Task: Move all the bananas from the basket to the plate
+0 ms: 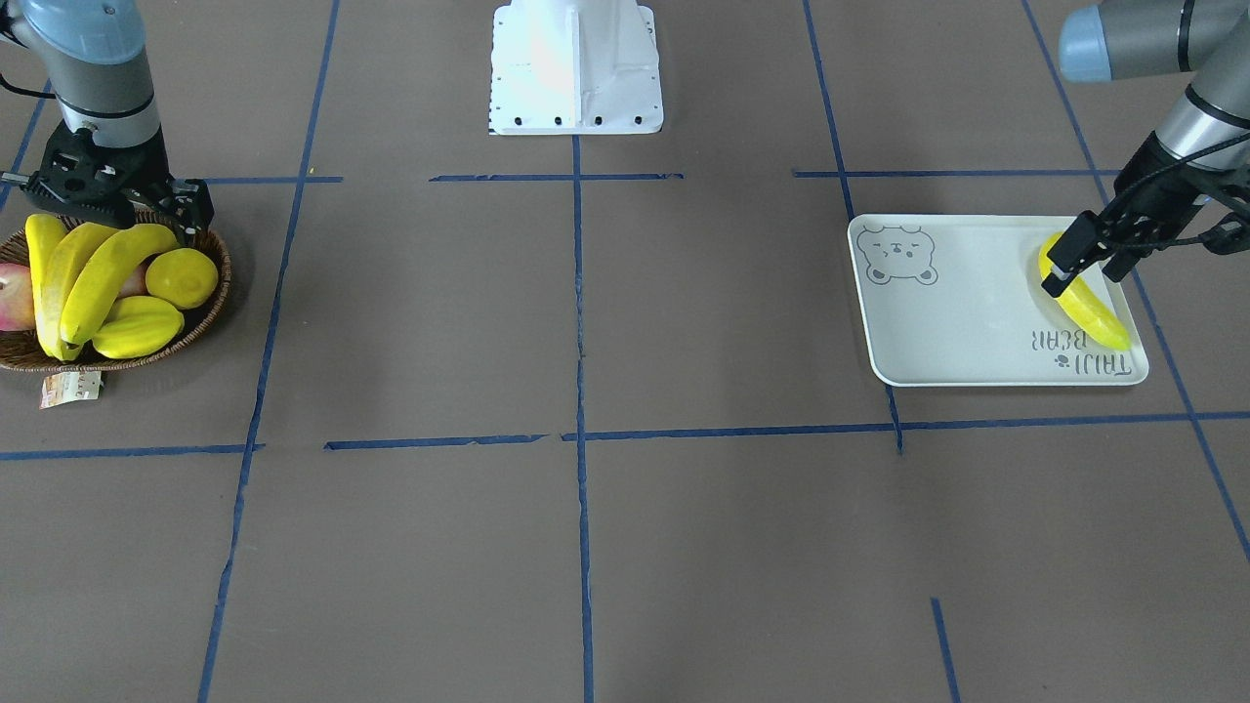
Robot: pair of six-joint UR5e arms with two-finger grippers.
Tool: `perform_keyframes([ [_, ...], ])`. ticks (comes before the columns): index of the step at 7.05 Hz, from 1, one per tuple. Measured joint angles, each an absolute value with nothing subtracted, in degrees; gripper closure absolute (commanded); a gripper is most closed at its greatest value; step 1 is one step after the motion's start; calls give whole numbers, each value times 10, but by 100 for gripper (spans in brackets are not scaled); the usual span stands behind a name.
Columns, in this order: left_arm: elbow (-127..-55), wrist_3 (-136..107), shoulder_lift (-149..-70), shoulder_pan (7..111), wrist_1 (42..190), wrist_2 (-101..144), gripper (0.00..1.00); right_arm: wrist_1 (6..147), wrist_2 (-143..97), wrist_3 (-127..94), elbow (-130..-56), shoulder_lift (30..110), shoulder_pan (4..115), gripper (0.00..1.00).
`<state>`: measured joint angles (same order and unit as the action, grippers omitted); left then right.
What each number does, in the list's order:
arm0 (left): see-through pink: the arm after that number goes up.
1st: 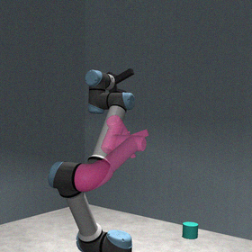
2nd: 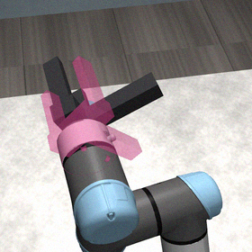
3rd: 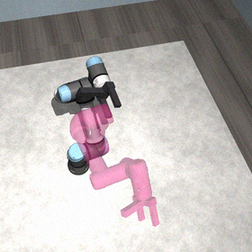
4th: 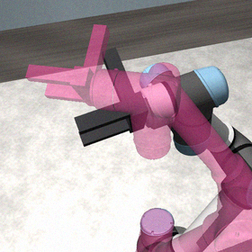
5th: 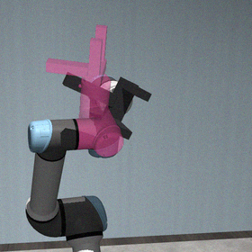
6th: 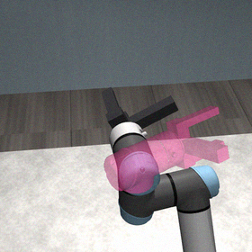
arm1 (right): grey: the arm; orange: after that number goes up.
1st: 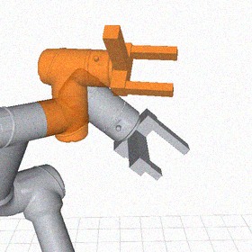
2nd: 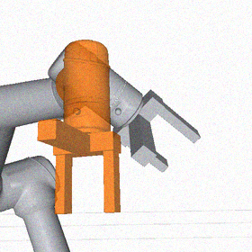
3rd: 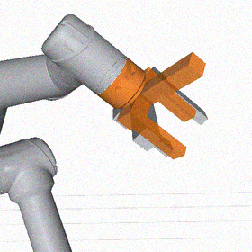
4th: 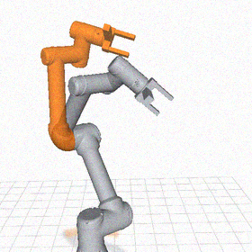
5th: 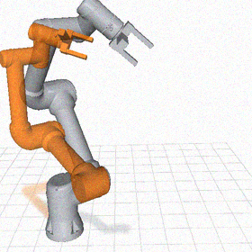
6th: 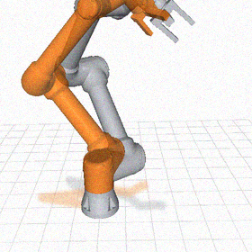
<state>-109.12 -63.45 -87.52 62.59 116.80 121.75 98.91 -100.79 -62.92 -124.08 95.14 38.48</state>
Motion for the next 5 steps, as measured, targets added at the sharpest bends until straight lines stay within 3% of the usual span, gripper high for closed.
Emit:
perform_keyframes([
  [1, -1091, -635, -875, 626, 1168, 1220, 0, 989, -1007, -631, -1235, 953, 387, 33],
  [5, -1092, -634, -875, 626, 1168, 1225, 0, 990, -1005, -638, -1221, 952, 398, 30],
])
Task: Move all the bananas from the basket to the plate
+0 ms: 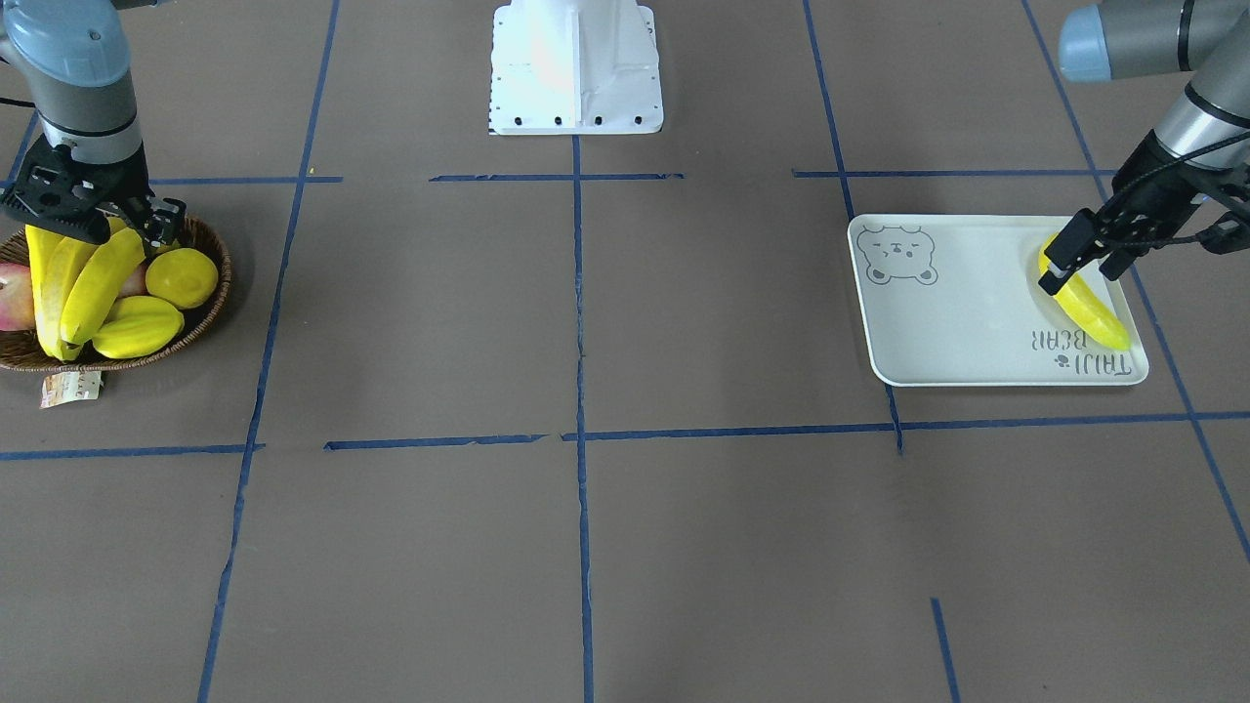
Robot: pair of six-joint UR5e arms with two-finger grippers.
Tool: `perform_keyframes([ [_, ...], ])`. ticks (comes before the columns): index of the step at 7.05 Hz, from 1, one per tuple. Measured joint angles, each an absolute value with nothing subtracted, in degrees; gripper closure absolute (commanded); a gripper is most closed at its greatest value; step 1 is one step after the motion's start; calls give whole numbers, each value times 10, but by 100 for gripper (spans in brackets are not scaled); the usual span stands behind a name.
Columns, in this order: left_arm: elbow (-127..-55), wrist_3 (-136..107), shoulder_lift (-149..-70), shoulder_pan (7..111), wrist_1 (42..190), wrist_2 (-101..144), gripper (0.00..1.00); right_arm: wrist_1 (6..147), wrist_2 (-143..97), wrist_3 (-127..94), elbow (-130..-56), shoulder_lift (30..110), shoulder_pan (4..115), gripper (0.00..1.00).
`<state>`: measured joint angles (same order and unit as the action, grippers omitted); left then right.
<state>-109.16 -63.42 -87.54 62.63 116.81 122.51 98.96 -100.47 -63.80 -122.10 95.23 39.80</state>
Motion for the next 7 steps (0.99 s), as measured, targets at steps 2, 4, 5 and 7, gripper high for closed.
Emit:
perform_keyframes([
  [2, -1092, -634, -875, 627, 1169, 1225, 0, 990, -1005, -638, -1213, 949, 398, 30],
  [4, -1092, -634, -875, 627, 1169, 1225, 0, 990, -1005, -638, -1208, 947, 397, 30],
  [5, -1092, -634, -875, 626, 1169, 1225, 0, 990, -1005, -638, -1207, 947, 397, 31],
  [7, -1092, -634, -875, 627, 1168, 1225, 0, 990, -1005, -638, -1205, 947, 398, 35],
])
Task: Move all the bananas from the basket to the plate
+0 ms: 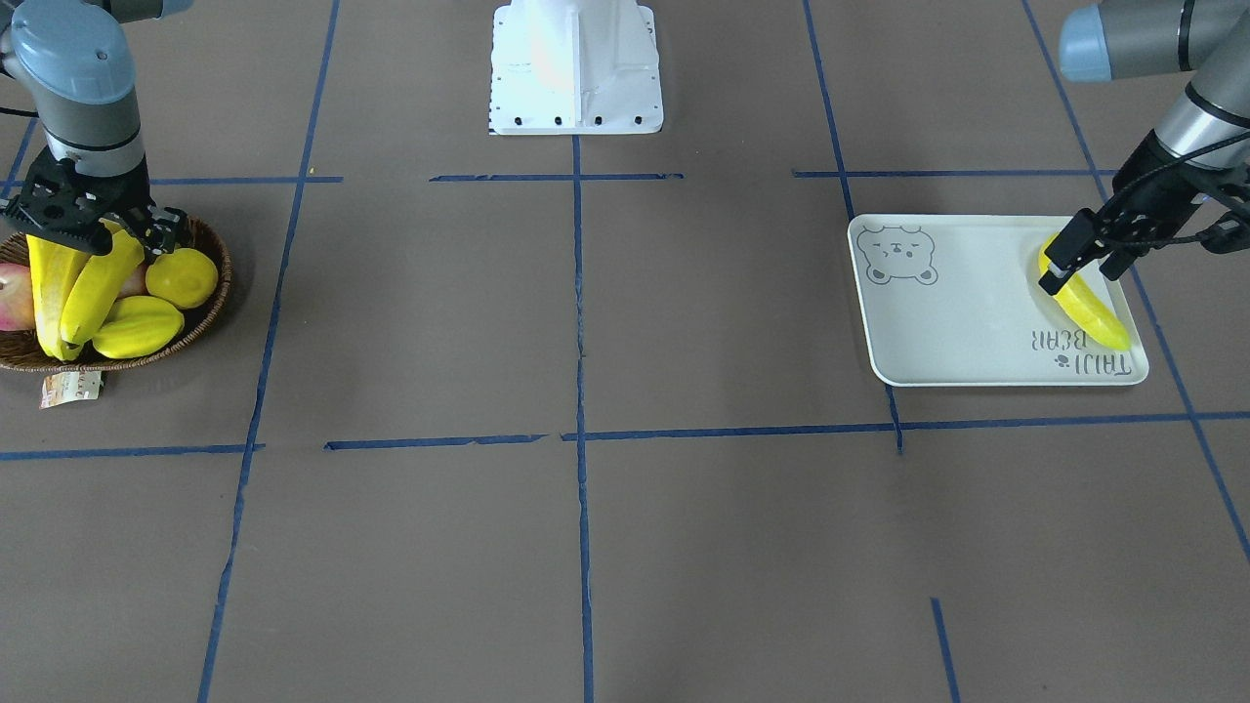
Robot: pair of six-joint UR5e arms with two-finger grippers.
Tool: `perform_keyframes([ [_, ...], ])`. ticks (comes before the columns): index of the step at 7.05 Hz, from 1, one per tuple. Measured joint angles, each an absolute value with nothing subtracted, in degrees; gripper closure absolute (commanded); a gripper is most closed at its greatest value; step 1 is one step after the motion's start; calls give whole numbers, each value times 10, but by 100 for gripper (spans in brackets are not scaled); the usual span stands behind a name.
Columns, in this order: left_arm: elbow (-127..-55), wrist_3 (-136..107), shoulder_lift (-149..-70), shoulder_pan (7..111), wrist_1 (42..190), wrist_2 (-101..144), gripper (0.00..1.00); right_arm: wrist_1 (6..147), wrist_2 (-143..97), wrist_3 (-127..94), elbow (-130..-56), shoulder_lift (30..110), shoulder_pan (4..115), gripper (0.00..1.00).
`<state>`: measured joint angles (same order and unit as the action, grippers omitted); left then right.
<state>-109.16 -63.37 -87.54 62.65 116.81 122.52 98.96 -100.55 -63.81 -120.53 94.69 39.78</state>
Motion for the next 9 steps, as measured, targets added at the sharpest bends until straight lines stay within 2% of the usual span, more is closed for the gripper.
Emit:
perform_keyframes([
  [1, -1092, -634, -875, 626, 1168, 1225, 0, 990, -1005, -638, -1205, 947, 398, 39],
  [7, -1090, -634, -875, 626, 1169, 1224, 0, 991, -1006, -638, -1202, 947, 397, 40],
  [9, -1090, -633, -875, 626, 1169, 1224, 0, 991, -1006, -638, -1198, 946, 397, 77],
])
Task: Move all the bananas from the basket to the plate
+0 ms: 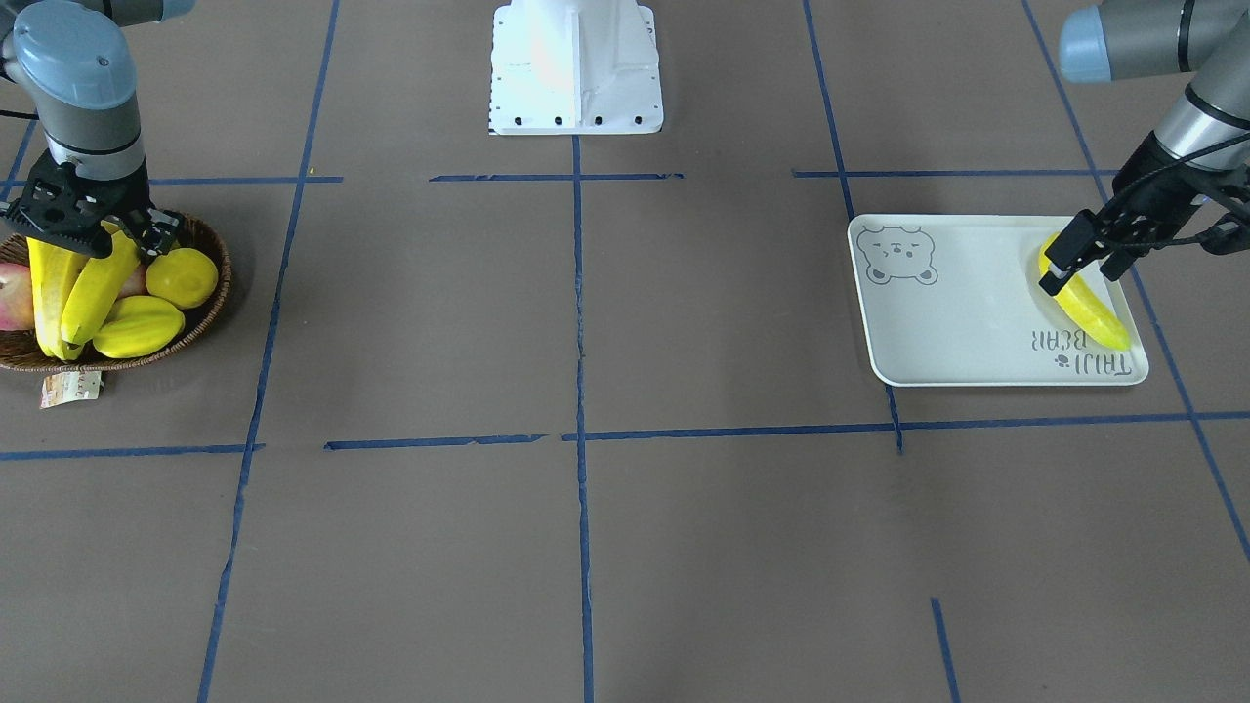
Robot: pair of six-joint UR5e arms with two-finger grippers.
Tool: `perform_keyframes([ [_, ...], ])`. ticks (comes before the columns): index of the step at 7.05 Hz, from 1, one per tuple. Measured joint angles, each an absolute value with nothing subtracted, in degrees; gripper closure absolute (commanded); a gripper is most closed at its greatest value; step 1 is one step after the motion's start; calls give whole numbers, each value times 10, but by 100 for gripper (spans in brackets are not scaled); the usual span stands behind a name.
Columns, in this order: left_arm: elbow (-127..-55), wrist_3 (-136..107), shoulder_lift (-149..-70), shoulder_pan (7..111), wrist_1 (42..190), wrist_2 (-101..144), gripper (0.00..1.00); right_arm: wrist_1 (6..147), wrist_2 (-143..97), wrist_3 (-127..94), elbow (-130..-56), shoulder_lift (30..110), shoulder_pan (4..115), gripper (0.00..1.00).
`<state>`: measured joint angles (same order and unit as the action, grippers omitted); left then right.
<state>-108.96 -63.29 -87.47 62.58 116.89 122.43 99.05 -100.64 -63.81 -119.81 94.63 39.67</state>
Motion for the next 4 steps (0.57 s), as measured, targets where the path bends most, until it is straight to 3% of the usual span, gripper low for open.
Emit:
perform_keyframes([
  [1, -1089, -633, -875, 626, 1169, 1224, 0, 991, -1008, -638, -1197, 945, 397, 89],
  [2, -1089, -633, -875, 626, 1168, 1224, 0, 991, -1012, -638, -1198, 944, 397, 95],
  [4, -1087, -633, -876, 626, 1168, 1225, 0, 1001, -1019, -633, -1207, 943, 406, 96],
])
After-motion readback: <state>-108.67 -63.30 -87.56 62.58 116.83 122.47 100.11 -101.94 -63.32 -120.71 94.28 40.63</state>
